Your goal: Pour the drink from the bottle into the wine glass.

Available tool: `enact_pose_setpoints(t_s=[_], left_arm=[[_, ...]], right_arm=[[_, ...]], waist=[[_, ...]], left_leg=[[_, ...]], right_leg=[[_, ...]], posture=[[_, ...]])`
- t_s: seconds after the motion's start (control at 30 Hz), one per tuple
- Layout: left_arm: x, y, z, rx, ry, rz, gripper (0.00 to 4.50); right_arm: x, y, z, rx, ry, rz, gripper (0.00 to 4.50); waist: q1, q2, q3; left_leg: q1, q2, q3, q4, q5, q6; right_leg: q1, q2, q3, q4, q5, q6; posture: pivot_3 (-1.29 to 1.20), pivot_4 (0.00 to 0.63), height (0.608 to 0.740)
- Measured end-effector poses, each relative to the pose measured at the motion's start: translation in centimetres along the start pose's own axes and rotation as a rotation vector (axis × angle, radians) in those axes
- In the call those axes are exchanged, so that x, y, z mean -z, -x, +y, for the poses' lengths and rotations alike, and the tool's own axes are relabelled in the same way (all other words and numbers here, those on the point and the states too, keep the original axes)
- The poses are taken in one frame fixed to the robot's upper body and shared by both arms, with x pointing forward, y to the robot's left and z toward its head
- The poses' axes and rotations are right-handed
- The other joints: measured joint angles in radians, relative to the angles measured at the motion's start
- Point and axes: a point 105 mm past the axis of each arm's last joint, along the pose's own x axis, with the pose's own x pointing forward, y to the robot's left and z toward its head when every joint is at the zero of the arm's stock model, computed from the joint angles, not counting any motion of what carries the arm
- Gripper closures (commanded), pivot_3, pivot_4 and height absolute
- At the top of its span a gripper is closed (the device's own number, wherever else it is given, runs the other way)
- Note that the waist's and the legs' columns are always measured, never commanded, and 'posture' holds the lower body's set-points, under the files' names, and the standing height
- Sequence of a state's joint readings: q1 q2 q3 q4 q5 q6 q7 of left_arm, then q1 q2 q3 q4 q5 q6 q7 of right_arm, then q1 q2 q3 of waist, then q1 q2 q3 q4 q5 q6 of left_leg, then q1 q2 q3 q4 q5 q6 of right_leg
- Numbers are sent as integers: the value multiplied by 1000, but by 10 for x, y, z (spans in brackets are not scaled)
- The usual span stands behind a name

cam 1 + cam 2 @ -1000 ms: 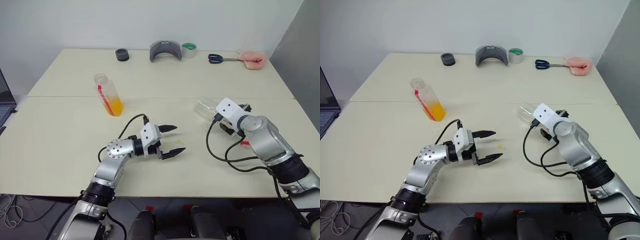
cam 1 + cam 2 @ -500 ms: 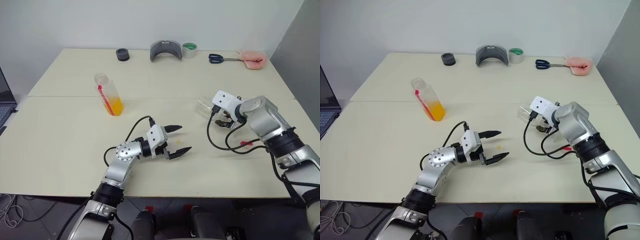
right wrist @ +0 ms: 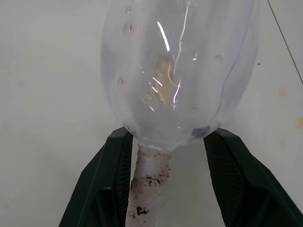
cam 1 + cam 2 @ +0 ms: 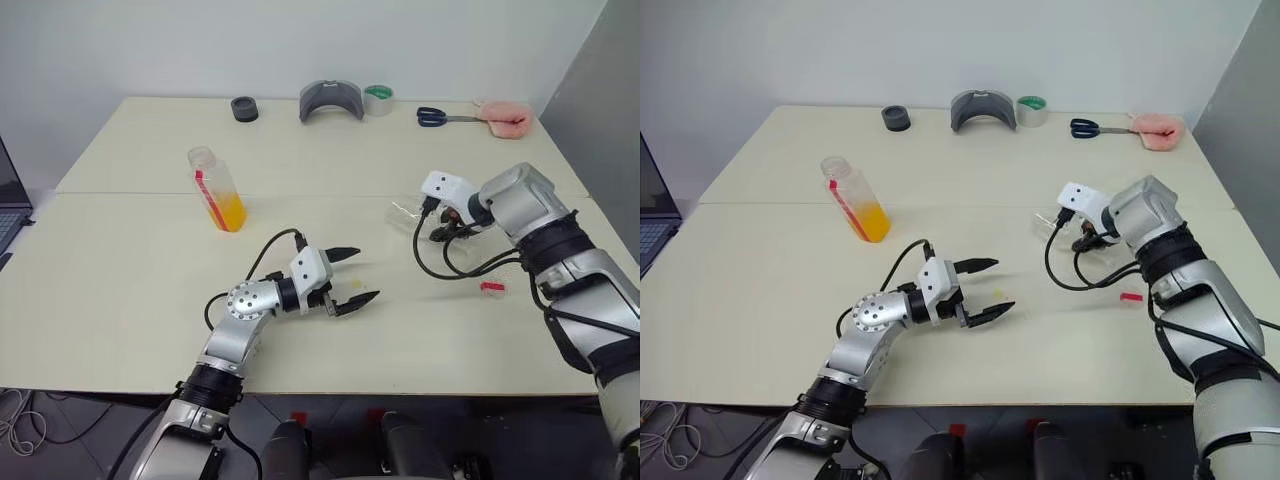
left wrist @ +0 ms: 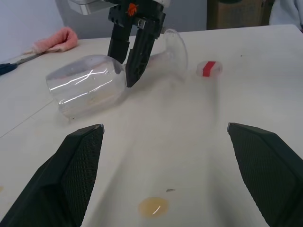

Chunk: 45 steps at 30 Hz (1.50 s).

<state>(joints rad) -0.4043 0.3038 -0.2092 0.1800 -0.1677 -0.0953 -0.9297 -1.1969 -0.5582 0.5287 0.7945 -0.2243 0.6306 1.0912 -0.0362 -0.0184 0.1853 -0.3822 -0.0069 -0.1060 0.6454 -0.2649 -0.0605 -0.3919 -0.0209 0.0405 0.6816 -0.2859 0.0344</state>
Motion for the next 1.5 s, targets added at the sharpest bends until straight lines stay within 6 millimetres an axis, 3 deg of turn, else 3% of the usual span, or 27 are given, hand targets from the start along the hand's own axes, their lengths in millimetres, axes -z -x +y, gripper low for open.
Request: enact_pose_setpoints(t_s=[0.17, 0.3, 0.7, 0.8, 0.87, 1.07, 1.2, 1.4, 1.5], left_arm=[[-2, 1, 1, 3, -11, 4, 0], [0, 4, 2, 2, -13, 20, 0], [-3, 3, 5, 8, -20, 22, 0], [-3, 3, 5, 8, -20, 22, 0], [-3, 3, 5, 7, -20, 22, 0], [-4, 3, 4, 8, -24, 19, 0], [-6, 3, 3, 7, -15, 17, 0], [-7, 8, 6, -18, 35, 24, 0], [-11, 14, 13, -48, 63, 16, 0]], right_arm=[[-9, 4, -4, -9, -75, -44, 2272], [-6, 4, -4, -17, -77, -45, 2934], [3, -7, 4, -20, -55, -9, 2934], [4, -11, 7, -39, -54, -2, 3533], [4, -11, 6, -42, -49, 6, 4204], [0, -12, 5, -49, -67, 5, 4288], [-7, -15, 3, -39, -168, -77, 4288], [-36, 3, -15, -10, -447, -416, 4288], [-45, 7, -25, 80, -450, -527, 4288]], waist=[[0, 0, 0], [1, 0, 0], [0, 1, 0], [0, 1, 0], [-1, 1, 0], [-3, 1, 0], [-3, 1, 0], [-4, 1, 0], [-4, 1, 0]], left_leg=[[-1, 0, 0, 0, 0, 0], [-1, 0, 0, 0, 0, 0], [-2, 0, 1, 0, 0, 0], [-2, 0, 1, 0, 0, 0], [-2, 0, 1, 0, 0, 0], [-2, 0, 1, 0, 0, 0], [-2, 0, 1, 0, 0, 0], [-3, 0, 1, 0, 0, 0], [-3, 0, 1, 0, 0, 0]], right_leg=[[-1, 0, 0, 0, 0, 0], [-1, 0, 0, 0, 0, 0], [-3, 0, 1, 1, 0, 0], [-3, 0, 1, 1, 0, 0], [-3, 0, 1, 1, 0, 0], [-3, 0, 1, 1, 0, -1], [-3, 0, 1, 1, 1, -1], [-4, 0, 1, 1, 1, -1], [-4, 0, 1, 1, 1, -1]], posture=[[0, 150, 740], [0, 150, 740], [0, 150, 740], [0, 150, 740], [0, 150, 740], [0, 150, 740], [0, 150, 740], [0, 150, 740], [0, 150, 740]])
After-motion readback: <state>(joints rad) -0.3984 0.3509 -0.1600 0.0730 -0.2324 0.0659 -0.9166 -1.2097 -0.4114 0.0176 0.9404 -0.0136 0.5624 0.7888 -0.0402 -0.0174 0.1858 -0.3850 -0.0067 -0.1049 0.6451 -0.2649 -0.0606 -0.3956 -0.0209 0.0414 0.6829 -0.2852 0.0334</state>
